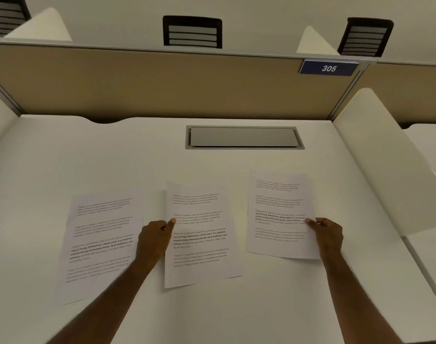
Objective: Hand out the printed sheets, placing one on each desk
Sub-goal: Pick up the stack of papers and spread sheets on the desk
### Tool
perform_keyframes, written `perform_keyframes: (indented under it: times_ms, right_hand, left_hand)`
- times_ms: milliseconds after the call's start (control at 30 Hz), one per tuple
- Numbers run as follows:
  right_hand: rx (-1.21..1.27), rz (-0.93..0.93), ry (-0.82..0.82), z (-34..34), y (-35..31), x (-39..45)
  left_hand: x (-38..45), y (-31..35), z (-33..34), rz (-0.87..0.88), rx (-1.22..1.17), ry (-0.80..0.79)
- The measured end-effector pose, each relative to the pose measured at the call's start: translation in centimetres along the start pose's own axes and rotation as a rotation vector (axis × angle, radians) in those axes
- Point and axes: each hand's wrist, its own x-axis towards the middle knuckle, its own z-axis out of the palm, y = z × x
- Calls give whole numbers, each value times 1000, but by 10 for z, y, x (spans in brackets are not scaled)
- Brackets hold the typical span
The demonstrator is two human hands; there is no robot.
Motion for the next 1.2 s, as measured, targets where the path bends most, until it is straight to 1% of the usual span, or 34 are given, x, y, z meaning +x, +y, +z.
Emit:
perform_keyframes:
  times_ms: [100,200,500,600,733,833,933,1200]
  right_hand:
    - [-101,-21,18,-1,0,-2]
    - [-149,-11,26,-3,-2,-4]
    - [-134,14,77,-11,-11,-11]
    - [-104,-28,84,-10,-21,-17]
    - [-26,-145,84,-1,-41,-37]
    - [38,-221,24,14,-53,-64]
    - [67,-273,-86,37,-60,-96]
    - [-21,-464,-371,96,-53,-178]
  left_hand:
    - [-2,-3,-3,-10,89,59]
    - [-3,-6,-5,-28,111,113]
    - [-4,-9,-15,-62,81,144]
    - [-6,-9,-15,-44,65,149]
    - [-13,-8,-12,15,-17,187]
    - [-21,-5,-9,59,-86,195]
    - [-28,-4,-8,86,-118,198]
    - [-55,-12,-9,53,-189,181]
